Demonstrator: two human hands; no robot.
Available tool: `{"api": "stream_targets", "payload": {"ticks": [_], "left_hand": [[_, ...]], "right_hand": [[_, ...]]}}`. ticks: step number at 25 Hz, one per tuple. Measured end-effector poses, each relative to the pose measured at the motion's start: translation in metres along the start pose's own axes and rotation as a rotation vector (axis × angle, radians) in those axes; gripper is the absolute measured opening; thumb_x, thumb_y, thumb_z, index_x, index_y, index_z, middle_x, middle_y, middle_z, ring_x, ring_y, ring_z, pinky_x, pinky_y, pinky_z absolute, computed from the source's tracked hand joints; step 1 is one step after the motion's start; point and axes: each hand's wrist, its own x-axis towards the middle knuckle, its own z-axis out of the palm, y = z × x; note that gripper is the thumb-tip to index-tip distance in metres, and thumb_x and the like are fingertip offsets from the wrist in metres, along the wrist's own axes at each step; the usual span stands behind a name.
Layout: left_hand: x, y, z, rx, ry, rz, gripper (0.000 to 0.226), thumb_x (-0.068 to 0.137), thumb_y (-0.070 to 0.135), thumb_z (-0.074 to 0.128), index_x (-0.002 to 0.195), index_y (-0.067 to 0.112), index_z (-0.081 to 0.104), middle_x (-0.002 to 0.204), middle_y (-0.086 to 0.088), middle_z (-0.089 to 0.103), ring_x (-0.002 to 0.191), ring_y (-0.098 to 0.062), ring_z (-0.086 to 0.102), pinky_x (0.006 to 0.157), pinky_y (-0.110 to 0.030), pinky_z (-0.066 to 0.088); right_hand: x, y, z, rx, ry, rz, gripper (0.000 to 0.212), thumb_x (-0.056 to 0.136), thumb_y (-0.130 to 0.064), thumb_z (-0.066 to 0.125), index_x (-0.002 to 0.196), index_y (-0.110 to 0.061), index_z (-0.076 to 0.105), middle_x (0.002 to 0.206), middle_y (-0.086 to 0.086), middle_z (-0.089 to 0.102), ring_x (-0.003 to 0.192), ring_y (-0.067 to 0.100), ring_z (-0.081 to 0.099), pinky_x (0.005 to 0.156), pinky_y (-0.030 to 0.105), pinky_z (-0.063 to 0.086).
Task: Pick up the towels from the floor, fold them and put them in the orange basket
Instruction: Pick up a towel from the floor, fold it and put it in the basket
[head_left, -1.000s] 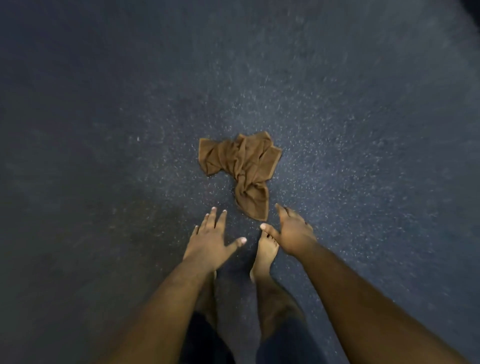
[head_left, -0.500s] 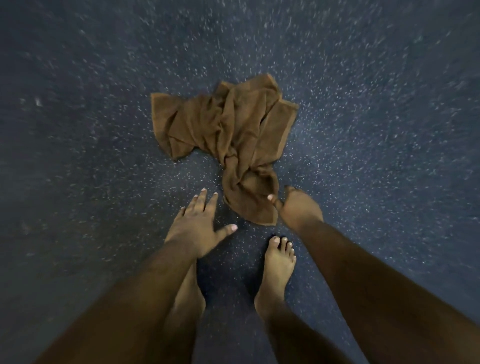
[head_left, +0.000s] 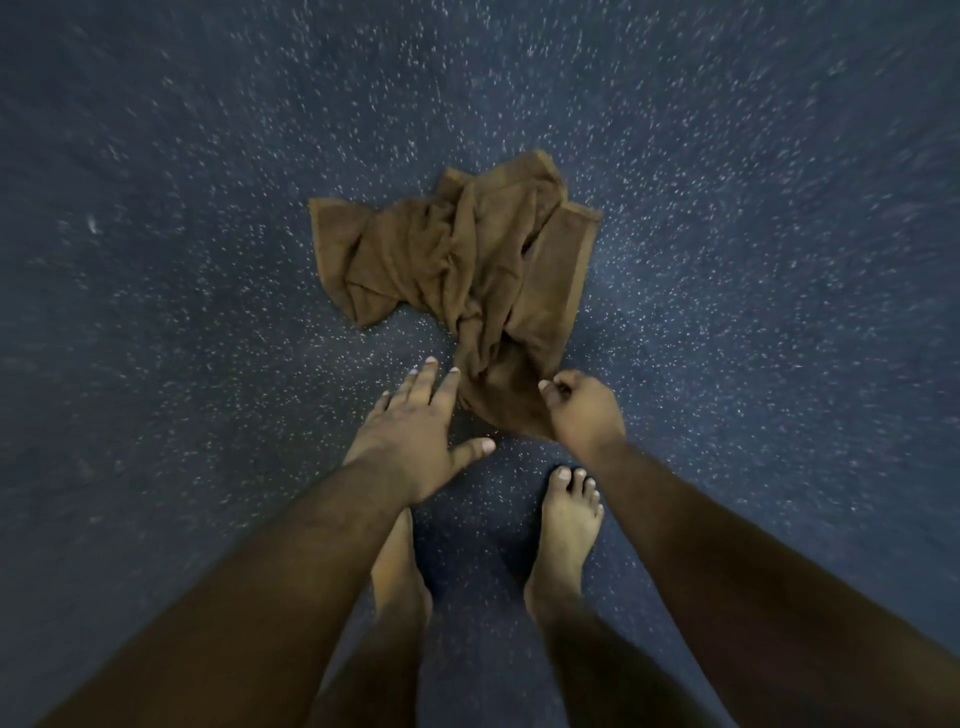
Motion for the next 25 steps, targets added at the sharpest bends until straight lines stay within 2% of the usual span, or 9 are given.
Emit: {"api": "stream_targets", "payload": {"ticks": [2,4,6,10,14,16,19,22,25], "left_hand": [[-0.048,0.012,-0.028,0.005,-0.009,0.006,0.099,0.092,0.077,0.037,0.162,0.025,-0.009,0.169,-0.004,-0.017,0.157,-0.024,-0.005,0.128,-0.044,0.008],[-0.108,0.027,-0.062,0.024,-0.016,0.018,0.099,0.092,0.077,0.036,0.162,0.024,-0.011,0.169,-0.004,-0.018,0.157,-0.024,-0.006,0.128,-0.043,0.006],[-0.17,0.048,-0.101,0.08,0.005,0.054,0.099,0.093,0.078,0.034,0.161,0.024,-0.012,0.169,-0.004,-0.02,0.157,-0.024,-0.007,0.127,-0.044,0.005],[-0.307,0.095,-0.167,0.229,0.097,0.205,0.098,0.092,0.078,0.035,0.162,0.024,-0.008,0.17,-0.004,-0.016,0.157,-0.024,-0.005,0.127,-0.047,0.007],[-0.421,0.141,-0.192,0.369,0.141,0.355,0.101,0.09,0.079,0.038,0.162,0.023,-0.007,0.17,-0.005,-0.014,0.157,-0.024,-0.004,0.127,-0.048,0.009],[-0.457,0.163,-0.195,0.459,0.142,0.481,0.101,0.091,0.078,0.038,0.162,0.023,-0.006,0.17,-0.005,-0.013,0.157,-0.024,-0.004,0.127,-0.048,0.008],[-0.508,0.196,-0.201,0.694,0.169,0.696,0.101,0.091,0.079,0.038,0.162,0.023,-0.006,0.17,-0.005,-0.013,0.158,-0.023,-0.004,0.127,-0.048,0.007],[-0.551,0.23,-0.195,0.901,0.149,0.809,0.103,0.089,0.081,0.035,0.162,0.023,-0.008,0.17,-0.005,-0.015,0.157,-0.023,-0.006,0.127,-0.048,0.006],[-0.594,0.268,-0.162,1.069,0.115,0.914,0.104,0.089,0.083,0.033,0.162,0.023,-0.008,0.17,-0.006,-0.014,0.157,-0.023,-0.005,0.127,-0.047,0.006]], "right_hand": [[-0.056,-0.016,-0.032,0.102,0.067,-0.022,0.025,0.101,-0.034,0.059,0.089,-0.014,0.068,0.076,-0.003,0.063,0.072,0.019,0.059,0.065,0.03,0.039],[-0.121,-0.038,-0.071,0.181,0.101,-0.019,0.031,0.101,-0.033,0.059,0.077,-0.013,0.063,0.066,0.0,0.06,0.063,0.018,0.057,0.059,0.035,0.039],[-0.186,-0.061,-0.117,0.219,0.12,-0.008,0.032,0.101,-0.032,0.059,0.076,-0.013,0.061,0.064,0.001,0.059,0.065,0.021,0.059,0.061,0.038,0.04],[-0.333,-0.099,-0.209,0.272,0.206,0.007,0.036,0.102,-0.029,0.058,0.068,-0.02,0.05,0.059,-0.004,0.051,0.062,0.019,0.052,0.06,0.034,0.03],[-0.473,-0.107,-0.265,0.35,0.348,0.029,0.028,0.101,-0.03,0.059,0.075,-0.021,0.055,0.065,-0.005,0.056,0.066,0.016,0.054,0.063,0.034,0.036],[-0.522,-0.104,-0.278,0.379,0.426,0.06,0.022,0.099,-0.029,0.061,0.079,-0.02,0.059,0.072,-0.002,0.061,0.073,0.019,0.058,0.069,0.035,0.042],[-0.603,-0.093,-0.281,0.46,0.651,0.109,0.022,0.096,-0.025,0.066,0.075,-0.02,0.061,0.076,0.003,0.061,0.077,0.023,0.059,0.071,0.034,0.041],[-0.68,-0.065,-0.265,0.567,0.859,0.268,0.019,0.093,-0.024,0.068,0.078,-0.013,0.068,0.084,0.012,0.066,0.086,0.032,0.063,0.078,0.036,0.043],[-0.753,-0.027,-0.248,0.628,0.972,0.427,0.021,0.095,-0.032,0.065,0.085,-0.014,0.07,0.091,0.009,0.065,0.098,0.033,0.061,0.086,0.038,0.047]]}}
